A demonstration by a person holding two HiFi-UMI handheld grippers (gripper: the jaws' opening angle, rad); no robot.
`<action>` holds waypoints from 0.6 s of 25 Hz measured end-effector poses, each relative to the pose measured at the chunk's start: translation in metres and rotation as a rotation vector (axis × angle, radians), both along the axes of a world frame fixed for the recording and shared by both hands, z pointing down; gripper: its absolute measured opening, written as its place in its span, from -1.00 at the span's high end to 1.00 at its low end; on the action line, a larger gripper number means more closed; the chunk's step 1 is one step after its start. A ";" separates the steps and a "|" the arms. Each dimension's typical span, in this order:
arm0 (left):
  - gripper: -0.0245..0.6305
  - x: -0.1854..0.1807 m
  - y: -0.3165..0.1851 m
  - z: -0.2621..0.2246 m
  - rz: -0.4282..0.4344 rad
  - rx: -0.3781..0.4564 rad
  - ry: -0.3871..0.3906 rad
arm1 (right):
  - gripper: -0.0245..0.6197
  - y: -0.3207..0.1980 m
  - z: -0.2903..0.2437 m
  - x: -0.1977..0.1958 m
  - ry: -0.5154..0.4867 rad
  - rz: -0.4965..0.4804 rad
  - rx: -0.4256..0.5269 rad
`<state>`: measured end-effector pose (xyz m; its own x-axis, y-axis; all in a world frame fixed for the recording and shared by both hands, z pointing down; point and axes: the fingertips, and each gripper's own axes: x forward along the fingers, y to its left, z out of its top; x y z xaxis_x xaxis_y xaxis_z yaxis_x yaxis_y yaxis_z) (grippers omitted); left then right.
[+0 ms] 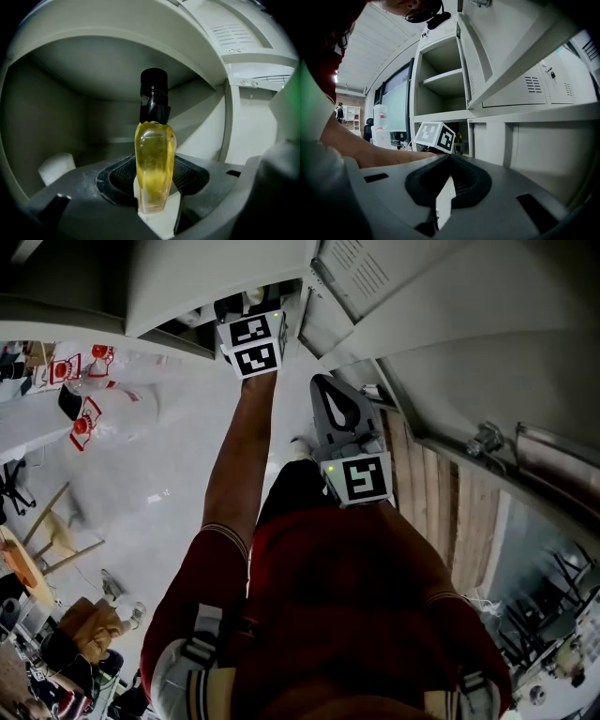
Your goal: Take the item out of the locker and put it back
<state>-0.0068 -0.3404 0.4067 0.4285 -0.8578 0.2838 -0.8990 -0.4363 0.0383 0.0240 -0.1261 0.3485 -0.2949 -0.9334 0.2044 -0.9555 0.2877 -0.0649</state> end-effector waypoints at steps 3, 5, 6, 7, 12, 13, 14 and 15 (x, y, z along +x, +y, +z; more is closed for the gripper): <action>0.27 -0.006 0.007 0.001 0.001 -0.005 -0.005 | 0.93 0.001 -0.001 -0.004 -0.002 -0.007 0.002; 0.27 -0.009 0.013 0.002 0.006 -0.012 -0.004 | 0.93 0.003 0.000 -0.006 -0.004 -0.013 0.001; 0.27 -0.009 0.015 0.002 0.008 -0.014 0.002 | 0.93 0.003 0.000 -0.008 -0.005 -0.015 0.001; 0.27 -0.010 0.018 0.001 0.010 -0.015 0.011 | 0.93 0.004 0.000 -0.009 -0.005 -0.017 0.002; 0.27 -0.014 0.032 0.001 0.022 -0.035 0.034 | 0.93 0.008 -0.002 -0.017 -0.006 -0.030 0.007; 0.28 -0.016 0.034 0.002 0.020 -0.041 0.044 | 0.93 0.009 -0.002 -0.018 -0.005 -0.031 0.008; 0.28 -0.018 0.036 0.002 0.018 -0.047 0.057 | 0.93 0.010 -0.002 -0.018 -0.005 -0.032 0.009; 0.28 -0.019 0.037 0.002 0.016 -0.054 0.072 | 0.93 0.011 -0.003 -0.019 -0.004 -0.032 0.010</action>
